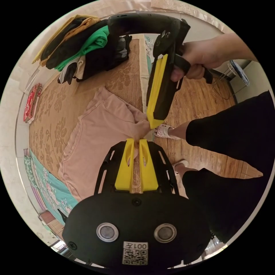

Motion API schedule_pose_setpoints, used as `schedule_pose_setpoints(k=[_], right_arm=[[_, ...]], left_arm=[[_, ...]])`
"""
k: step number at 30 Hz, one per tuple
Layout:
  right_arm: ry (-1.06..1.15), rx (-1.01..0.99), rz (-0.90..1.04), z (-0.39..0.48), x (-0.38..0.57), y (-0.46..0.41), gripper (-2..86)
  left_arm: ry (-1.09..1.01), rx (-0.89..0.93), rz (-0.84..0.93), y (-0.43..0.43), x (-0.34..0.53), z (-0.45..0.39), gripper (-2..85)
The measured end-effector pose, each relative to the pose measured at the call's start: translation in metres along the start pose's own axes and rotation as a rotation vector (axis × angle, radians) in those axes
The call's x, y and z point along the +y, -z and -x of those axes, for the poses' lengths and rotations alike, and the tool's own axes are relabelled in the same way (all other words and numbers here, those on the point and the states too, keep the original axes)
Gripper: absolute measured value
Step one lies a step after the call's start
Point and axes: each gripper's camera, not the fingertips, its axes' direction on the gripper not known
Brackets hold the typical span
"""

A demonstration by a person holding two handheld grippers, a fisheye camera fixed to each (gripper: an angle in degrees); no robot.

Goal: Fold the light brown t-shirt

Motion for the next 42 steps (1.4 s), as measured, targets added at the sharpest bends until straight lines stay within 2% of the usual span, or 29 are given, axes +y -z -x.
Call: schedule_pose_setpoints(k=[5, 9, 14, 18, 24, 30, 38, 42], right_arm=[[-0.079, -0.020, -0.032, -0.016, 0.025, -0.001, 0.7], [-0.145, -0.121, -0.050, -0.033, 0.040, -0.001, 0.6], [-0.247, -0.205, -0.084, -0.053, 0.061, -0.004, 0.6], [-0.326, -0.219, -0.082, -0.067, 0.072, -0.011, 0.6], [-0.325, -0.236, -0.062, -0.075, 0.079, -0.024, 0.5], [-0.341, -0.250, -0.061, -0.084, 0.086, -0.034, 0.6], [-0.342, -0.212, -0.035, -0.093, 0.093, -0.033, 0.7], [-0.356, -0.272, -0.071, -0.103, 0.101, -0.031, 0.6]], left_arm=[[-0.048, -0.054, 0.002, -0.009, -0.009, -0.033, 4.3], [-0.114, -0.158, 0.005, -0.012, -0.019, -0.067, 10.1], [-0.181, -0.257, -0.009, -0.015, -0.035, -0.107, 11.9], [-0.167, -0.392, 0.066, -0.025, -0.044, -0.130, 11.2], [-0.100, -0.355, 0.178, -0.024, -0.038, -0.150, 11.4], [-0.170, -0.376, 0.078, -0.015, -0.052, -0.174, 12.1], [-0.314, -0.414, 0.083, -0.024, -0.057, -0.208, 10.5], [-0.300, -0.365, 0.110, -0.014, -0.048, -0.214, 15.3]])
